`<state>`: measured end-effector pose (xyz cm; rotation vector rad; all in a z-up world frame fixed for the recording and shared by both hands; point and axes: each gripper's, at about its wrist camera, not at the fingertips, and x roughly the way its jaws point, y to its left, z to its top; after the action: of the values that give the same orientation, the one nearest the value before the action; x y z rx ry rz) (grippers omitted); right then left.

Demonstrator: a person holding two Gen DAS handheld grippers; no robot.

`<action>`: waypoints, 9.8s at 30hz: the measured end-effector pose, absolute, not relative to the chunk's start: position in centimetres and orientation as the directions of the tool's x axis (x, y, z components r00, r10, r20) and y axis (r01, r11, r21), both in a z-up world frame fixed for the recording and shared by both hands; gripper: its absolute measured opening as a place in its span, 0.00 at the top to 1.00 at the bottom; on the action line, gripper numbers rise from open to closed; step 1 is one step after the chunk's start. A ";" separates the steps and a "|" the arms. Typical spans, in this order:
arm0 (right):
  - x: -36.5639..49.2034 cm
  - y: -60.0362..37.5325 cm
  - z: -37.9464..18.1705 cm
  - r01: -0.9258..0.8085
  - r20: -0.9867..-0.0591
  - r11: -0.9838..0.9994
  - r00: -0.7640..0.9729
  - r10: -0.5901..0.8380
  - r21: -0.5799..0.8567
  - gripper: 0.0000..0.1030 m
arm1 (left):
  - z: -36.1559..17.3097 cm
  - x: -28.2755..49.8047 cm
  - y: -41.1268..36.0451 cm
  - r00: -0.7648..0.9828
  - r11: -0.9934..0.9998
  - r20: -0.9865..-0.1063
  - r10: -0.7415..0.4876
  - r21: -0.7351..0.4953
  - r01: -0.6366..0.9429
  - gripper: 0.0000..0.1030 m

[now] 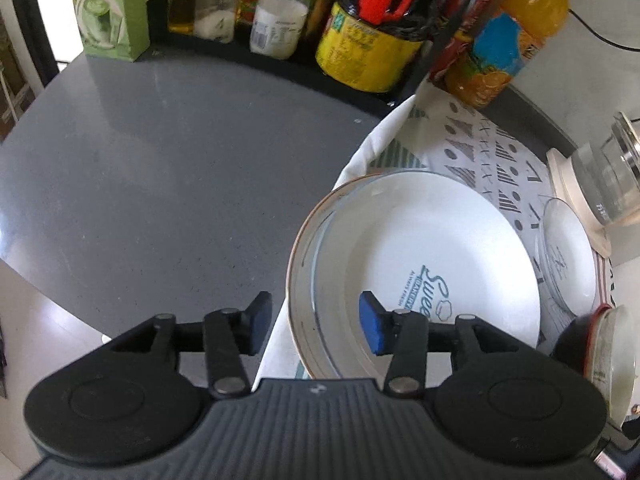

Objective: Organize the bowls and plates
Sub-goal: 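Carry the 'Sweet' plate with both grippers and lower it onto the cloth, then open both grippers and release the 'Sweet' plate, then move both grippers to the rim of the white 'BAKERY' plate, then close both grippers on the 'BAKERY' plate rim and lift it, then carry the 'BAKERY' plate with both grippers and lower it into the 'Sweet' plate, then open both grippers and release the 'BAKERY' plate, then move both grippers to the red bowl stack and close them on its rim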

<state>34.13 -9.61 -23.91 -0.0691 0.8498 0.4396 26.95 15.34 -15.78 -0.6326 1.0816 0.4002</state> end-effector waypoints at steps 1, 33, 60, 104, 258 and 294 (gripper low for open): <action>34.1 -9.6 -24.1 -0.403 -0.741 0.909 0.577 0.343 0.106 0.83 | -16.1 27.0 15.4 0.418 0.757 -0.908 -0.003 -0.275 -0.593 0.56; 32.4 -11.8 -19.2 -0.407 -0.670 0.890 0.605 0.430 0.205 0.21 | -12.3 26.2 15.2 0.483 0.758 -0.875 -0.023 -0.331 -0.563 0.35; 36.7 -25.2 -14.7 -0.150 -0.569 0.948 0.769 0.291 0.282 0.02 | -9.4 33.8 5.6 0.526 0.833 -0.841 -0.124 -0.376 -0.406 0.21; 61.5 -28.3 -20.5 -0.288 -0.830 0.916 0.407 0.380 0.278 0.36 | -18.6 49.6 -2.7 0.441 0.663 -0.857 -0.265 -0.494 -0.562 0.52; 34.9 -11.8 -19.8 -0.460 -0.770 0.858 0.454 0.449 0.229 0.52 | -15.4 26.2 15.3 0.482 0.696 -0.874 -0.061 -0.384 -0.607 0.86; 35.0 -27.8 -14.6 -0.170 -0.634 0.957 0.719 0.283 0.234 0.00 | -7.8 33.7 -0.1 0.531 0.891 -0.817 -0.224 -0.393 -0.228 0.24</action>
<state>34.98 -27.76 -14.63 0.1630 0.7264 0.2518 33.67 -0.12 -7.81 -0.4927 1.0230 0.0020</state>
